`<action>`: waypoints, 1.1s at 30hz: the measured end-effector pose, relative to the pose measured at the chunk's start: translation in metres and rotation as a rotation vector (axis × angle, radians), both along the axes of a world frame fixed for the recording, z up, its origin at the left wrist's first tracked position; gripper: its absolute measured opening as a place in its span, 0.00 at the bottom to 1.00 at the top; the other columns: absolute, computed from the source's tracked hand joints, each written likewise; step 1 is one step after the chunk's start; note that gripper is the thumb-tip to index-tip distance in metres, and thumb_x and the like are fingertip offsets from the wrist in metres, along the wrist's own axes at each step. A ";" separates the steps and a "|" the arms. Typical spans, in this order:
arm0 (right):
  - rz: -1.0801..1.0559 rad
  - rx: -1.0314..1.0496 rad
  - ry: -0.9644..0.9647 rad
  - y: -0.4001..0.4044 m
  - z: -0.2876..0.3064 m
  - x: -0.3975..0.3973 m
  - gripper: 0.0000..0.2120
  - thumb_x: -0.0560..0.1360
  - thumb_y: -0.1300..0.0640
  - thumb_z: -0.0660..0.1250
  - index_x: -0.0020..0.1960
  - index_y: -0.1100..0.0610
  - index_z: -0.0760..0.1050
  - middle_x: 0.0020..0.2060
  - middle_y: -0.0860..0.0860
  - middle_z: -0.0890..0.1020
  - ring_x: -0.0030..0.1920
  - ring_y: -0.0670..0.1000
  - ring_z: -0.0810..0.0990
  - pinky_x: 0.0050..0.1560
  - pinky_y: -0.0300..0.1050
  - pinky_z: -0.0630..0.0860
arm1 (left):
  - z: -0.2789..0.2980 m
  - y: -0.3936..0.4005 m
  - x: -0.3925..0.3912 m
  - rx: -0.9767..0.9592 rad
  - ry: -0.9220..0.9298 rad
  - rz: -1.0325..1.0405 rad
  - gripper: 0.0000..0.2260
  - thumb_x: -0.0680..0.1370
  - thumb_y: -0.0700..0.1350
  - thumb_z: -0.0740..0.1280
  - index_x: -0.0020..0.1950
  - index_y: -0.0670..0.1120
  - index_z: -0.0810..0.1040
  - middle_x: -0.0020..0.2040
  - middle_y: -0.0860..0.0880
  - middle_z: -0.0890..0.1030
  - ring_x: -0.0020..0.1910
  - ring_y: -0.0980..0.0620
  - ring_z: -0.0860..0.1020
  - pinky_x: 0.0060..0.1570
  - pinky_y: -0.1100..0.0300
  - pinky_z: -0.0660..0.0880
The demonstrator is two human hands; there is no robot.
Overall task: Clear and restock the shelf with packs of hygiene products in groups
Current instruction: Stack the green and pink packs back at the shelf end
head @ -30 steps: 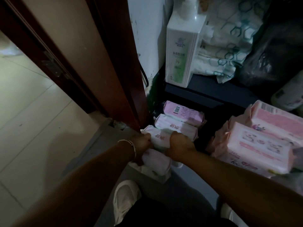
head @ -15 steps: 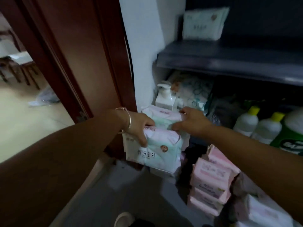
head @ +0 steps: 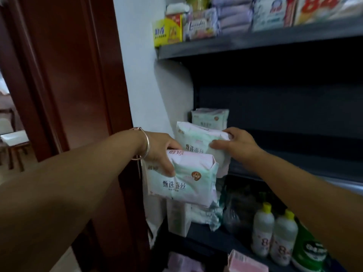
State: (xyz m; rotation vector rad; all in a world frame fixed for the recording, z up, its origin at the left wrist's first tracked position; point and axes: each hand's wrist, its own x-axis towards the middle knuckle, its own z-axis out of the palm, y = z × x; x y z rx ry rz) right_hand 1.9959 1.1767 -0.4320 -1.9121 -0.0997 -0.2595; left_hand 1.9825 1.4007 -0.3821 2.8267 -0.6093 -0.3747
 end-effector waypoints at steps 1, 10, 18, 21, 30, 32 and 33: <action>-0.006 -0.004 -0.007 -0.003 0.005 0.004 0.17 0.66 0.57 0.77 0.53 0.57 0.77 0.51 0.55 0.81 0.49 0.56 0.81 0.51 0.55 0.80 | 0.005 -0.002 0.005 -0.003 -0.004 -0.007 0.16 0.67 0.43 0.76 0.53 0.48 0.79 0.39 0.55 0.80 0.31 0.61 0.78 0.26 0.70 0.73; -0.010 0.020 -0.103 -0.027 0.045 0.035 0.14 0.70 0.61 0.74 0.54 0.56 0.78 0.49 0.54 0.81 0.49 0.55 0.82 0.48 0.50 0.80 | 0.037 -0.015 0.049 0.006 -0.057 -0.087 0.14 0.64 0.47 0.78 0.46 0.55 0.78 0.46 0.55 0.83 0.47 0.53 0.82 0.46 0.57 0.81; -0.085 -0.107 -0.121 -0.053 0.055 0.081 0.19 0.70 0.58 0.74 0.60 0.57 0.77 0.53 0.55 0.81 0.51 0.55 0.81 0.52 0.52 0.80 | 0.065 -0.035 0.097 -0.008 -0.108 -0.126 0.12 0.66 0.46 0.77 0.42 0.56 0.77 0.42 0.58 0.82 0.42 0.57 0.82 0.37 0.64 0.78; -0.117 -0.171 -0.114 -0.060 0.049 0.102 0.23 0.70 0.58 0.74 0.64 0.58 0.75 0.56 0.55 0.79 0.54 0.55 0.79 0.53 0.48 0.78 | 0.068 -0.040 0.120 -0.021 -0.121 -0.119 0.13 0.66 0.45 0.77 0.44 0.56 0.77 0.42 0.58 0.81 0.41 0.57 0.81 0.32 0.67 0.76; -0.104 -0.318 -0.123 -0.053 0.028 0.171 0.19 0.73 0.59 0.70 0.63 0.58 0.75 0.58 0.56 0.79 0.55 0.53 0.77 0.50 0.40 0.72 | 0.056 -0.054 0.192 -0.031 -0.138 -0.150 0.14 0.66 0.43 0.77 0.47 0.53 0.77 0.42 0.57 0.80 0.41 0.56 0.80 0.39 0.65 0.78; -0.101 -0.307 -0.110 -0.049 0.024 0.186 0.21 0.74 0.60 0.68 0.66 0.57 0.73 0.61 0.55 0.78 0.60 0.54 0.77 0.54 0.39 0.72 | 0.050 -0.055 0.207 -0.053 -0.128 -0.139 0.16 0.66 0.42 0.77 0.48 0.54 0.77 0.42 0.57 0.80 0.42 0.56 0.80 0.41 0.64 0.78; -0.107 -0.325 -0.102 -0.048 0.021 0.195 0.21 0.75 0.59 0.67 0.67 0.56 0.72 0.62 0.55 0.77 0.61 0.54 0.76 0.54 0.39 0.72 | 0.046 -0.056 0.214 -0.056 -0.131 -0.137 0.17 0.66 0.42 0.77 0.50 0.54 0.77 0.44 0.56 0.80 0.43 0.55 0.80 0.43 0.63 0.78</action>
